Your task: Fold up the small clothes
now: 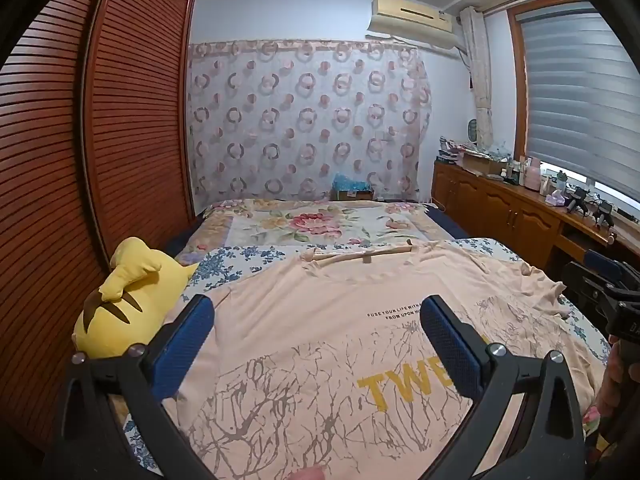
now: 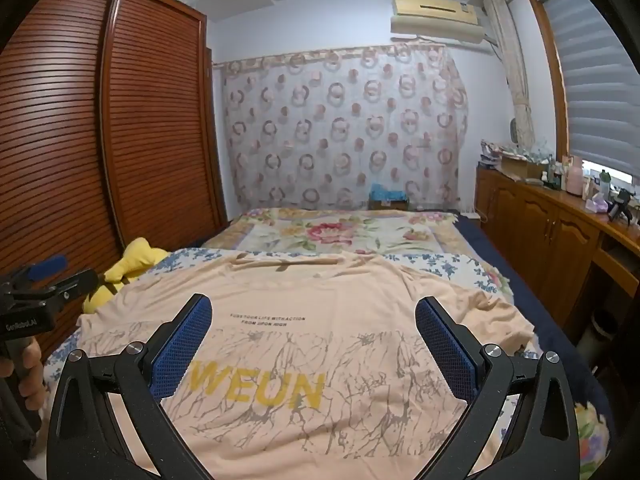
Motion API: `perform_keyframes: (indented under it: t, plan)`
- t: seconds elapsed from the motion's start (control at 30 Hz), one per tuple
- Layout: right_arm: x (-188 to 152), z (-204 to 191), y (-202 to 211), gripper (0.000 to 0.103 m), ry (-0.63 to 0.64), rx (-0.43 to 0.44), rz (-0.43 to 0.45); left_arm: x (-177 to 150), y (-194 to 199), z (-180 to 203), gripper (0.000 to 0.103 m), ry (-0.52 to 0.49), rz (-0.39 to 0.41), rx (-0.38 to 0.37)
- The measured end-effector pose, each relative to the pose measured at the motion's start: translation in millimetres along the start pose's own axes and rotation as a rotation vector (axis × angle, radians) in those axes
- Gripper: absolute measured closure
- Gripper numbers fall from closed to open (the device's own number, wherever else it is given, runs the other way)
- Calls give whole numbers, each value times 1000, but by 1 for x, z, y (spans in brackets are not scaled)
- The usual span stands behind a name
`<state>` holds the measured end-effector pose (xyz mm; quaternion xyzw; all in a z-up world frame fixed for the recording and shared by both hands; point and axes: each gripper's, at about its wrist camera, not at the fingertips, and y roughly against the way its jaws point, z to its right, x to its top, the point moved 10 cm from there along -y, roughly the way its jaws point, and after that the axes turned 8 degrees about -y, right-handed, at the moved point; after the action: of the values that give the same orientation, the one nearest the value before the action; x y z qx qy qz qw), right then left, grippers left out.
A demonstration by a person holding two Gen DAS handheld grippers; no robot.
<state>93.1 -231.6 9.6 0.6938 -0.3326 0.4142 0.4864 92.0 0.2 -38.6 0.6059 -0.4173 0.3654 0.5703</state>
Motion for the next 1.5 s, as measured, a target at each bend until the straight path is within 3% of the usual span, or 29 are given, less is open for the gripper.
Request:
perform_keyframes:
  t: [1.5]
  plan:
    - [0, -1, -1, 0, -13, 6, 10, 1, 0, 0, 0, -18, 8, 8]
